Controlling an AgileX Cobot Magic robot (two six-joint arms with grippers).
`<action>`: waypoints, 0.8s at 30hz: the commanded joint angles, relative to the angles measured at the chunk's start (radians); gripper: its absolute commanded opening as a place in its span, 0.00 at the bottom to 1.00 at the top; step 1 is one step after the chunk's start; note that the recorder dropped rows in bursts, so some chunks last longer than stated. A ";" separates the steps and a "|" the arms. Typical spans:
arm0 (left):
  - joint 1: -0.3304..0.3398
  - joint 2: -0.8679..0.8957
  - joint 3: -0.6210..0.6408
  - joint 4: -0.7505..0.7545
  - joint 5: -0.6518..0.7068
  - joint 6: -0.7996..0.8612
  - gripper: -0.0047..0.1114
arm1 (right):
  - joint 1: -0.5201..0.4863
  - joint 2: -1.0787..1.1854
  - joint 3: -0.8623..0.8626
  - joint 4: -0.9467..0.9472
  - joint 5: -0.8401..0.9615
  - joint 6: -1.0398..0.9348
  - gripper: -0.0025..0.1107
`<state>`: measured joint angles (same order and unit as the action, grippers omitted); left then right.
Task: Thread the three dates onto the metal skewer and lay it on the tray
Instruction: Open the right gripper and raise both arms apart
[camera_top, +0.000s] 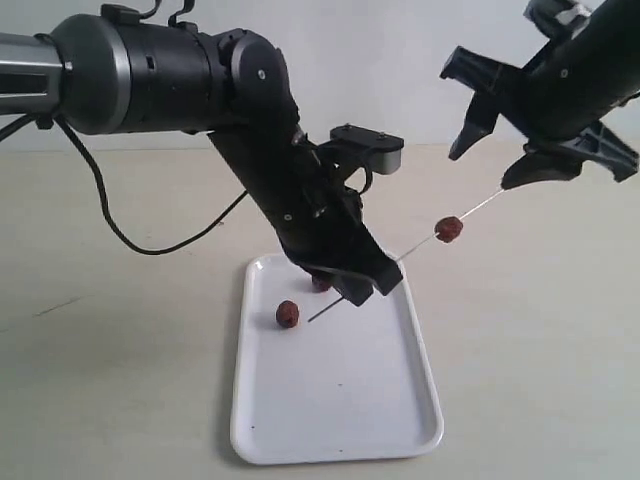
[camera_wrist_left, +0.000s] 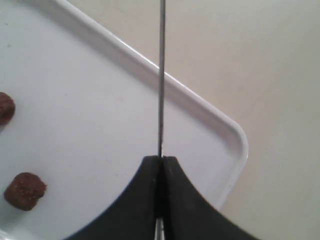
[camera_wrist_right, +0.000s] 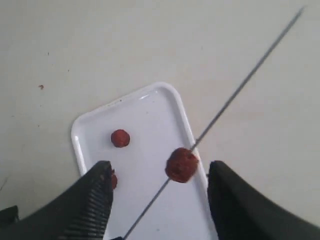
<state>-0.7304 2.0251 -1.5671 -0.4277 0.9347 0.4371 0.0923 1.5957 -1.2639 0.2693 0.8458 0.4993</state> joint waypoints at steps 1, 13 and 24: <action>0.047 -0.061 -0.005 -0.010 -0.012 -0.005 0.04 | 0.000 -0.110 0.001 -0.179 -0.023 -0.008 0.52; 0.266 -0.248 0.082 0.011 0.015 -0.001 0.04 | 0.000 -0.281 0.001 -0.411 -0.041 -0.033 0.50; 0.526 -0.396 0.235 0.055 0.048 -0.001 0.04 | 0.000 -0.145 0.001 -0.219 -0.025 -0.153 0.50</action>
<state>-0.2546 1.6442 -1.3778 -0.3791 0.9696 0.4371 0.0923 1.4285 -1.2639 0.0142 0.8389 0.3739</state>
